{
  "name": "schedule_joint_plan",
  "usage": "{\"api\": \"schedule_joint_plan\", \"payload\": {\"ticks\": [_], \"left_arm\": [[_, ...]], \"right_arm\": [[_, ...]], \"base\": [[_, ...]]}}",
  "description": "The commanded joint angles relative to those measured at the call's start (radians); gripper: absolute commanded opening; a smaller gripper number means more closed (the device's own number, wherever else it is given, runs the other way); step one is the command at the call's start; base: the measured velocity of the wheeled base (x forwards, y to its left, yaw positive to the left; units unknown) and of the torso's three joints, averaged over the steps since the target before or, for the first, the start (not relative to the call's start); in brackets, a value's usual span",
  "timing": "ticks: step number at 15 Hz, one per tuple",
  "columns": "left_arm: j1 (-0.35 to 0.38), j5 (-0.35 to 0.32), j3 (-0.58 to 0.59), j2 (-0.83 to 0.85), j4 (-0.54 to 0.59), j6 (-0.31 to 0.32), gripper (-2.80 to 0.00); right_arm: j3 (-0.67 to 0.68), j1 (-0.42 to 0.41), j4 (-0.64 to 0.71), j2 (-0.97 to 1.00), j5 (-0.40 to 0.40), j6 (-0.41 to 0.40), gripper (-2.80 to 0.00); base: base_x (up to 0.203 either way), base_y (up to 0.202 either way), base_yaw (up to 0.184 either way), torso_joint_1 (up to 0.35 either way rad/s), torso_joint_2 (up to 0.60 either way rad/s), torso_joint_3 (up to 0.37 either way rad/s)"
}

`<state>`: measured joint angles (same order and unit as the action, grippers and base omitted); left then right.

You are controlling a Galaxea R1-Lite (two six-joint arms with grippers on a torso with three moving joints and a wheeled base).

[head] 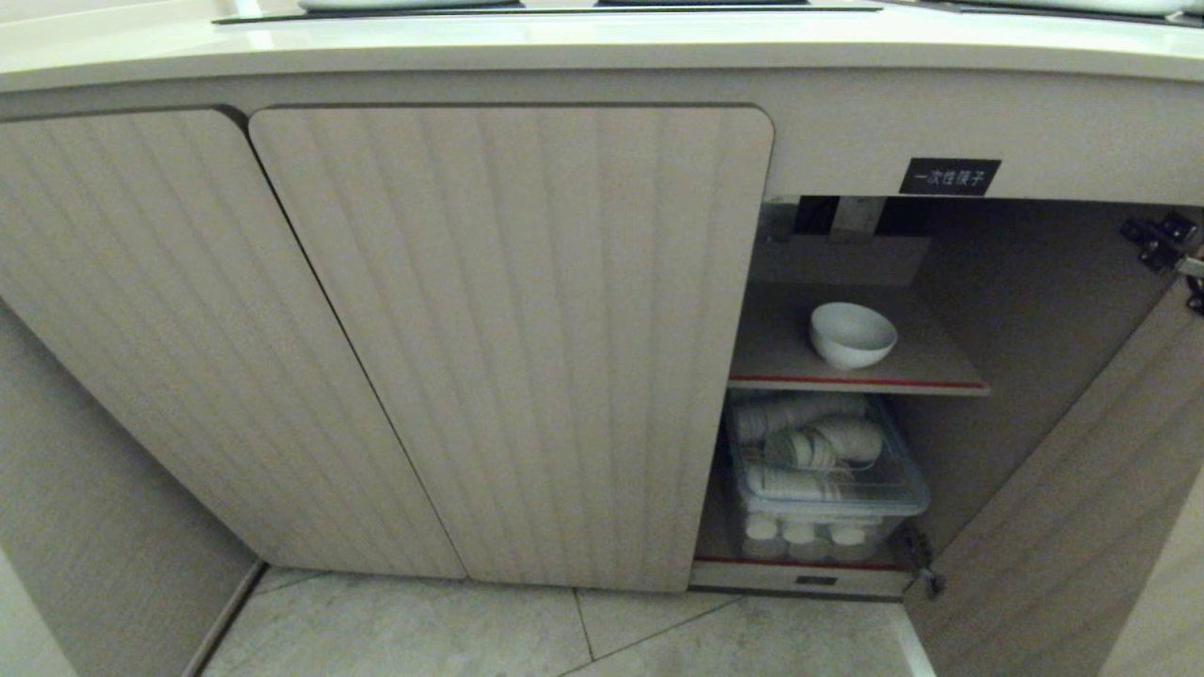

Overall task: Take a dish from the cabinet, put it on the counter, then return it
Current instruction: Close the cabinet door

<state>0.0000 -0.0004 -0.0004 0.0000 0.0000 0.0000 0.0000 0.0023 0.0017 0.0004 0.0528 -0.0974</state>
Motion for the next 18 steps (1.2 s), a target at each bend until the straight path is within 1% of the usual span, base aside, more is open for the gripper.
{"api": "schedule_joint_plan", "payload": {"ticks": [1,18], "left_arm": [[0.0,-0.001,0.0,0.0,0.0,0.0,-2.8],[0.0,0.0,0.0,0.0,0.0,0.0,-2.8]], "right_arm": [[0.0,0.001,0.0,0.0,0.0,-0.001,-2.8],[0.0,0.001,0.0,0.0,0.001,-0.001,-2.8]], "base": [[0.0,0.0,0.0,0.0,0.0,0.0],[0.0,0.0,0.0,0.0,0.0,0.0]]}}
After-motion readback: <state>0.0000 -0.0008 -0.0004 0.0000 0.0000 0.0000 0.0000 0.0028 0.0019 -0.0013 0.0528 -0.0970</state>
